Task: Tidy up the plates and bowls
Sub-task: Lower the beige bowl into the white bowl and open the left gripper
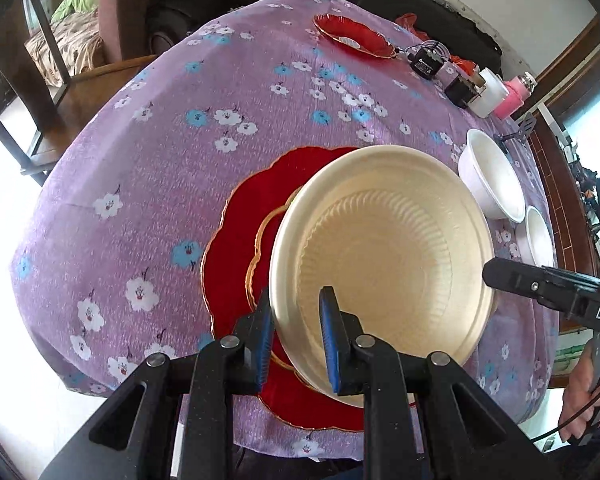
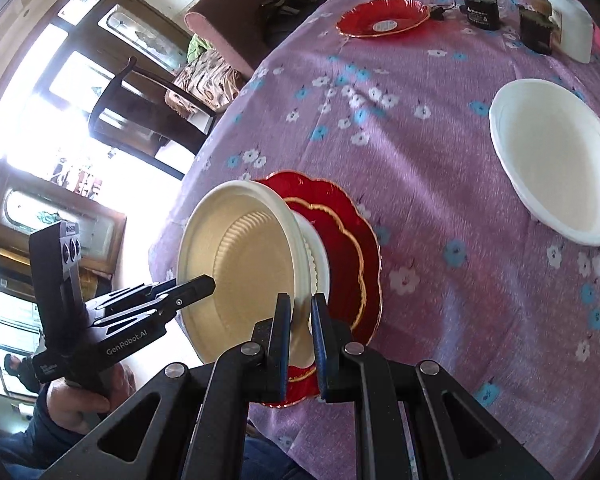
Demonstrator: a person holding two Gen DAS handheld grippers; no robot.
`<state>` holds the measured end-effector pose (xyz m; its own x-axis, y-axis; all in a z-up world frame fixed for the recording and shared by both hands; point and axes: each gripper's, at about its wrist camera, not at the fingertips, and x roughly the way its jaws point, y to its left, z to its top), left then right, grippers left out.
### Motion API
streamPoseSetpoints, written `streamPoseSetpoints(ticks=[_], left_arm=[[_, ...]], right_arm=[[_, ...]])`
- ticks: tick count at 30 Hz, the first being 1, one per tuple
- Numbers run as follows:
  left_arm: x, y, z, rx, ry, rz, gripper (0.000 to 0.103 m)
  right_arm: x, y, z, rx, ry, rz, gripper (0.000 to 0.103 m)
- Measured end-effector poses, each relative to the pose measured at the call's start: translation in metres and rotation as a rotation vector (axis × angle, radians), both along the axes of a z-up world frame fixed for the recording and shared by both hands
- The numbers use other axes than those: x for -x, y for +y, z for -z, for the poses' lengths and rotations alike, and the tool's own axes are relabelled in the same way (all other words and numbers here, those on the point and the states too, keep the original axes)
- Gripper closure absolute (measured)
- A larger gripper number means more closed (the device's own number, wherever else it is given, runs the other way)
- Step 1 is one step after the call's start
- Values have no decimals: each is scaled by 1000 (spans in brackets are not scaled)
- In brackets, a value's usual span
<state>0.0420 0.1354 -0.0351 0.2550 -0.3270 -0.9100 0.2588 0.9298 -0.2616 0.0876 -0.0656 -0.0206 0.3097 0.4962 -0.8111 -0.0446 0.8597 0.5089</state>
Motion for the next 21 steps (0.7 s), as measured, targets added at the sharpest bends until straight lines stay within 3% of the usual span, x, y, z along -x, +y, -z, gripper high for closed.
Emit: streamPoseSetpoints(ticks=[13,17,21], left_arm=[[3,4,-10,5,-28,-7,83],[3,4,-13,2,-36,-12,80],[1,7,-20,0,-52,-23,75]], right_arm=[[6,2,5,-26,15,-5,87],[11,-1,1,-47,0,0,73],[17,-12,-8,-64,-27,23,71]])
